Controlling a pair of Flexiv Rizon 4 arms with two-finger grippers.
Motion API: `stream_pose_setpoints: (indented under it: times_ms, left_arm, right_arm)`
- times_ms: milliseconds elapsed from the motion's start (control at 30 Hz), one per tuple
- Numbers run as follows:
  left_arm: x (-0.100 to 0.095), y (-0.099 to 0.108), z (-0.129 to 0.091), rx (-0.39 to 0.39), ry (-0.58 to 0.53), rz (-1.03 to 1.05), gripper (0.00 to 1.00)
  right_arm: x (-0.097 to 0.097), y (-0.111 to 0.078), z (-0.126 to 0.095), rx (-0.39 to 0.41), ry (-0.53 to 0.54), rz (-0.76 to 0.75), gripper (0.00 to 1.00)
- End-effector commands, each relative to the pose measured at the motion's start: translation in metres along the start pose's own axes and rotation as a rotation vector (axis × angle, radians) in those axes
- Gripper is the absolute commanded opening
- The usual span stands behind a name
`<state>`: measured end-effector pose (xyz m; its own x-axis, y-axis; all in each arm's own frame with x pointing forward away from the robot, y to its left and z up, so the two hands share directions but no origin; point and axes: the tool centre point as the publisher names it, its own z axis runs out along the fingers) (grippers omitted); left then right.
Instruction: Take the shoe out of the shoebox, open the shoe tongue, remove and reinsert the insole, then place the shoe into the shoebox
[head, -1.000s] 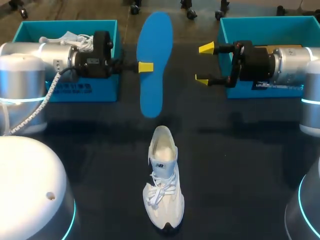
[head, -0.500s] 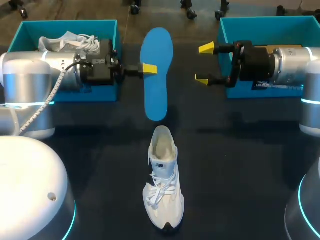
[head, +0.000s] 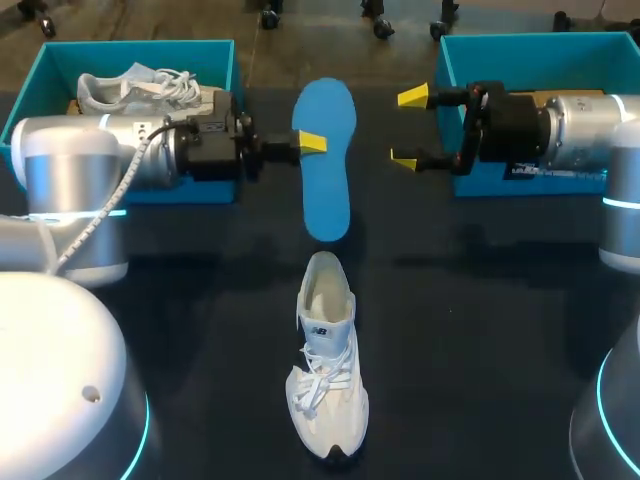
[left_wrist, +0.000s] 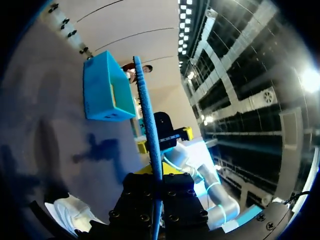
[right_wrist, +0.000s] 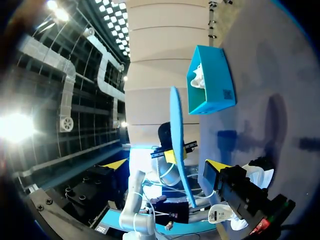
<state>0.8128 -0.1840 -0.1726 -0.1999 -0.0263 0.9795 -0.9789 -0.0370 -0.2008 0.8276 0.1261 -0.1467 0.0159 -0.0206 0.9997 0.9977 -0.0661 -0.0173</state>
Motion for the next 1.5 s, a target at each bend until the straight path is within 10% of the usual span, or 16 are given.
stream_pose_setpoints:
  times_ms: [33,567,1500]
  left_arm:
    - [-0.01,-0.008,0.009,-0.019,-0.007,-0.038,0.0]
    - [-0.018,-0.015,0.017,0.001,-0.034,-0.143,0.0]
    - [-0.018,-0.015,0.017,0.001,-0.034,-0.143,0.0]
  right_arm:
    - [0.001,0.0,0.001,0.001,-0.005,0.002,1.0]
    - [0.018,0.003,-0.001,0.034,-0.256,0.053,1.0]
    - [0.096,0.002,0.059,-0.025,-1.224,0.24,1.0]
